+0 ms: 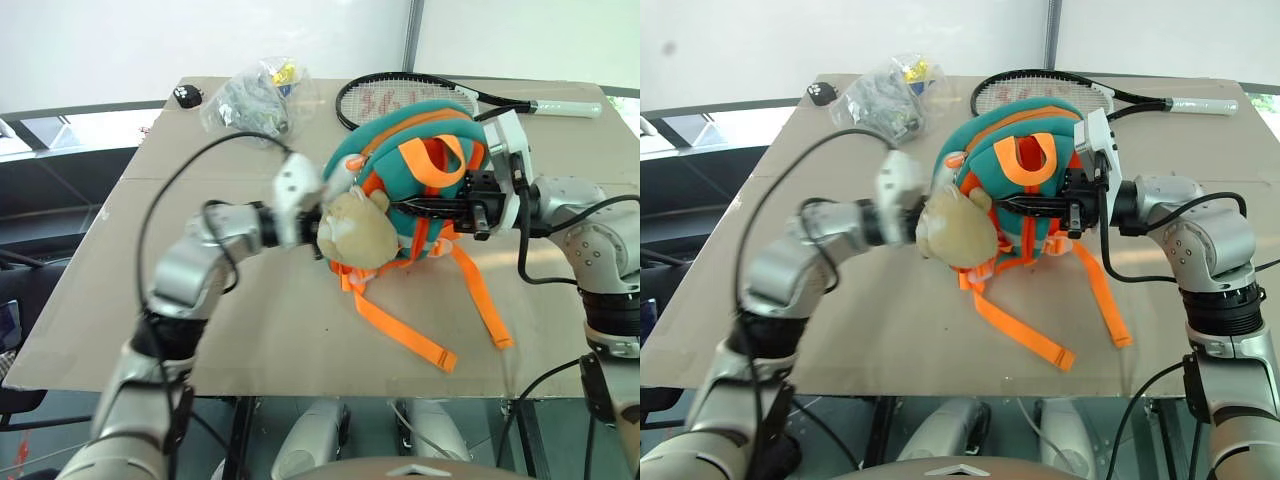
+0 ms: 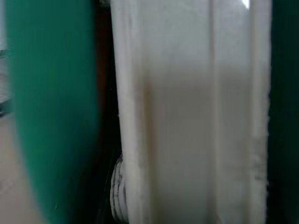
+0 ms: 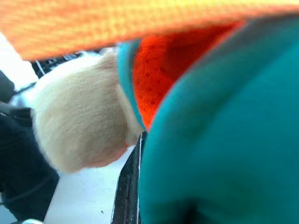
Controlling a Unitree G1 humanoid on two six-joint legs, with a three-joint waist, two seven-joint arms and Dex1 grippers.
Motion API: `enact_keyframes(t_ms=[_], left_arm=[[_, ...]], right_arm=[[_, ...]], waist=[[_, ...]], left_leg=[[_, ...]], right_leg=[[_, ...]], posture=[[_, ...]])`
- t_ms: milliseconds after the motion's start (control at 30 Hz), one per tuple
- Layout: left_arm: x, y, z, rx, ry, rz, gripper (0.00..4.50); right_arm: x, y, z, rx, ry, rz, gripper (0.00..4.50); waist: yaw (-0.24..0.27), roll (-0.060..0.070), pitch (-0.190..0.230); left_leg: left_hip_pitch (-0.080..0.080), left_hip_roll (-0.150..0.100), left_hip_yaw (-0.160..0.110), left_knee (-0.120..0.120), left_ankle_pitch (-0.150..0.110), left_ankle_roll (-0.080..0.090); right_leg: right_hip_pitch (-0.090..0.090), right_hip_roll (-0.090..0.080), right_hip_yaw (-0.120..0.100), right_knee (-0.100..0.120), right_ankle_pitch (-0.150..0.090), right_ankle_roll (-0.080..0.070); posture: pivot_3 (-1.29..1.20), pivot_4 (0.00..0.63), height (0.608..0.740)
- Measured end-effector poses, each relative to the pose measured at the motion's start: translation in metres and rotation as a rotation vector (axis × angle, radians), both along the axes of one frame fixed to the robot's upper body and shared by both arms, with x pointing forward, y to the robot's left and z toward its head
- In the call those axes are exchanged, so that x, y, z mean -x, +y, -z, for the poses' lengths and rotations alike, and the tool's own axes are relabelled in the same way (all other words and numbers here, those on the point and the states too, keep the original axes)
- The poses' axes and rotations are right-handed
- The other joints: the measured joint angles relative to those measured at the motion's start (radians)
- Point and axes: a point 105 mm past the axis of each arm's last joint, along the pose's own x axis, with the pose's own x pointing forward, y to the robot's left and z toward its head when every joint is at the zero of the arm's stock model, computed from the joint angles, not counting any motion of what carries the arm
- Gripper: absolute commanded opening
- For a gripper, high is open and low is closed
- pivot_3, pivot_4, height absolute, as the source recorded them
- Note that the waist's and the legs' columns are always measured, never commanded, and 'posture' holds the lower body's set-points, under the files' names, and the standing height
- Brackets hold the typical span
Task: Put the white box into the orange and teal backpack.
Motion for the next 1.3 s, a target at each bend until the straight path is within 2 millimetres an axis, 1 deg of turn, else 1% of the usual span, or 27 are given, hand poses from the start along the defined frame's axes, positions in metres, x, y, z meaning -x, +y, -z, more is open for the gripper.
enact_keyframes(t_ms=[33,67,133,167,200,233,267,300,367,433,467,533,567,633,700,767,867,933,1000,1100,1200,1233,1267,1300], left_arm=[[-0.004,-0.010,0.004,-0.024,-0.002,-0.003,1.59],[-0.007,-0.014,0.005,-0.031,-0.005,-0.007,2.11],[-0.011,-0.017,0.006,-0.016,-0.005,-0.034,2.83],[-0.013,-0.015,0.005,-0.005,-0.003,-0.047,3.33],[-0.013,-0.009,0.004,0.013,-0.005,-0.068,3.70],[-0.013,-0.008,0.003,0.017,-0.005,-0.072,4.00],[-0.009,0.000,0.000,0.074,0.012,-0.083,4.38],[-0.003,0.010,-0.002,0.133,0.038,-0.097,4.47],[0.013,0.043,-0.006,0.253,0.126,-0.133,4.47],[0.024,0.063,-0.014,0.317,0.180,-0.139,4.47],[0.031,0.079,-0.023,0.370,0.218,-0.152,4.47],[0.040,0.103,-0.039,0.461,0.253,-0.173,4.47],[0.047,0.112,-0.046,0.502,0.274,-0.176,4.47],[0.055,0.120,-0.055,0.551,0.297,-0.174,4.47],[0.061,0.121,-0.057,0.575,0.321,-0.176,4.47],[0.066,0.115,-0.053,0.571,0.342,-0.175,4.47],[0.070,0.098,-0.052,0.568,0.356,-0.151,4.47],[0.069,0.083,-0.047,0.555,0.376,-0.138,4.47],[0.066,0.074,-0.042,0.525,0.380,-0.145,4.47],[0.062,0.057,-0.030,0.442,0.366,-0.153,4.47],[0.061,0.047,-0.023,0.396,0.348,-0.140,4.47],[0.061,0.045,-0.020,0.377,0.345,-0.138,4.09],[0.061,0.043,-0.018,0.367,0.341,-0.132,3.95],[0.061,0.042,-0.017,0.361,0.339,-0.129,3.72]], right_arm=[[0.002,0.001,0.001,-0.001,0.003,-0.003,0.02],[0.002,0.002,0.001,-0.002,0.003,-0.001,0.00],[0.002,0.003,0.001,-0.006,0.001,0.012,0.00],[0.001,0.003,0.003,-0.010,0.005,0.024,0.00],[-0.001,0.004,0.005,-0.013,0.009,0.049,0.00],[-0.002,0.004,0.005,-0.012,0.008,0.054,0.00],[-0.006,0.006,0.006,-0.013,-0.004,0.083,0.00],[-0.008,0.006,0.006,-0.012,-0.014,0.106,0.00],[-0.017,0.005,0.008,-0.006,-0.030,0.167,0.00],[-0.024,0.002,0.010,-0.003,-0.030,0.206,0.00],[-0.027,0.002,0.011,-0.004,-0.030,0.227,0.00],[-0.031,0.003,0.012,-0.007,-0.031,0.249,0.00],[-0.033,0.004,0.013,-0.010,-0.026,0.253,0.00],[-0.036,0.006,0.014,-0.011,-0.022,0.263,0.00],[-0.037,0.008,0.014,-0.010,-0.024,0.266,0.00],[-0.037,0.009,0.015,-0.004,-0.024,0.267,0.00],[-0.038,0.010,0.015,-0.001,-0.024,0.267,0.00],[-0.038,0.010,0.015,-0.001,-0.024,0.267,0.00],[-0.038,0.010,0.015,0.000,-0.023,0.264,0.00],[-0.038,0.010,0.016,0.003,-0.024,0.265,0.00],[-0.039,0.010,0.016,0.006,-0.024,0.267,0.00],[-0.039,0.010,0.016,0.007,-0.024,0.268,0.00],[-0.039,0.011,0.017,0.012,-0.025,0.269,0.00],[-0.039,0.011,0.017,0.015,-0.026,0.271,0.00]], waist=[[-0.003,0.000,0.000],[-0.004,0.000,0.000],[-0.006,0.000,0.000],[-0.009,0.000,0.000],[-0.012,0.000,0.000],[-0.012,0.000,0.000],[-0.017,0.001,0.000],[-0.021,0.001,0.000],[-0.039,0.000,0.000],[-0.039,0.000,0.000],[-0.039,0.001,0.000],[-0.036,0.000,0.000],[-0.036,0.000,0.000],[-0.031,0.000,0.000],[-0.027,0.000,-0.001],[-0.027,0.000,-0.001],[-0.026,0.000,-0.001],[-0.026,0.000,-0.001],[-0.026,0.000,-0.001],[-0.029,0.000,-0.001],[-0.029,0.000,-0.001],[-0.029,0.000,-0.001],[-0.029,0.000,-0.001],[-0.029,0.000,-0.001]], left_leg=[[0.000,0.000,0.000,0.000,0.000,0.000],[0.000,0.000,-0.001,0.000,0.000,0.000],[0.000,0.000,-0.001,0.000,0.000,0.000],[0.000,0.000,-0.001,0.000,0.000,0.000],[0.000,0.000,-0.001,0.001,0.000,0.000],[0.000,0.000,-0.001,0.001,0.000,0.000],[0.001,0.000,0.000,0.001,0.000,0.000],[0.002,0.000,0.000,0.001,0.000,0.000],[0.001,0.000,0.000,0.000,0.000,0.000],[0.002,0.000,-0.001,0.000,0.000,-0.001],[0.002,0.000,-0.001,0.000,0.001,-0.001],[0.002,0.000,-0.001,0.001,0.000,-0.001],[0.002,0.000,-0.001,0.001,0.000,-0.001],[0.002,0.000,-0.001,0.001,0.000,-0.001],[0.002,0.000,-0.001,0.002,0.000,-0.001],[0.003,0.000,-0.001,0.001,0.000,-0.001],[0.003,0.000,-0.001,0.001,0.000,-0.001],[0.003,0.000,0.000,0.001,0.000,-0.001],[0.004,0.000,0.000,0.001,0.000,-0.001],[0.004,0.000,0.001,0.001,0.000,-0.001],[0.004,0.000,0.001,0.000,0.000,-0.001],[0.004,0.000,0.001,0.000,0.000,-0.001],[0.004,0.000,0.001,0.000,0.000,-0.001],[0.004,0.000,0.001,0.000,0.000,-0.001]], right_leg=[[0.000,0.000,0.000,0.000,0.000,0.000],[0.000,0.000,-0.001,0.001,0.000,0.000],[-0.001,0.000,-0.001,0.001,0.000,0.000],[-0.001,0.000,-0.001,0.002,0.000,0.000],[-0.001,0.000,-0.001,0.003,0.000,0.000],[-0.001,0.000,-0.001,0.004,0.000,0.000],[-0.001,0.000,-0.001,0.004,0.000,0.000],[-0.001,0.001,0.000,0.005,0.000,0.000],[-0.003,0.001,0.003,0.006,0.000,0.000],[-0.003,0.001,0.002,0.007,0.000,0.000],[-0.003,0.001,0.003,0.007,0.000,0.000],[-0.003,0.001,0.002,0.007,0.000,0.000],[-0.002,0.001,0.002,0.006,0.000,0.000],[-0.001,0.001,0.002,0.006,0.000,0.000],[-0.001,0.001,0.002,0.006,0.000,0.000],[-0.001,0.001,0.002,0.006,0.000,0.000],[-0.001,0.001,0.002,0.006,0.000,0.000],[-0.001,0.001,0.003,0.006,0.000,0.000],[-0.001,0.001,0.003,0.006,0.000,0.000],[-0.001,0.001,0.004,0.006,0.000,0.000],[-0.001,0.001,0.004,0.006,0.000,0.000],[-0.001,0.001,0.004,0.006,0.000,0.000],[-0.001,0.001,0.004,0.006,0.000,0.000],[-0.001,0.001,0.004,0.006,0.000,0.000]], posture=[[0.00,0.150,0.739],[0.00,0.150,0.739],[0.00,0.150,0.739],[0.00,0.150,0.739],[0.00,0.150,0.739],[0.00,0.150,0.739],[0.00,0.150,0.739],[0.00,0.150,0.739],[0.00,0.150,0.739],[0.00,0.150,0.739],[0.00,0.150,0.739],[0.00,0.150,0.739],[0.00,0.150,0.739],[0.00,0.150,0.739],[0.00,0.150,0.739],[0.00,0.150,0.739],[0.00,0.150,0.739],[0.00,0.150,0.739],[0.00,0.150,0.739],[0.00,0.150,0.739],[0.00,0.150,0.739],[0.00,0.150,0.739],[0.00,0.150,0.739],[0.00,0.150,0.739]])
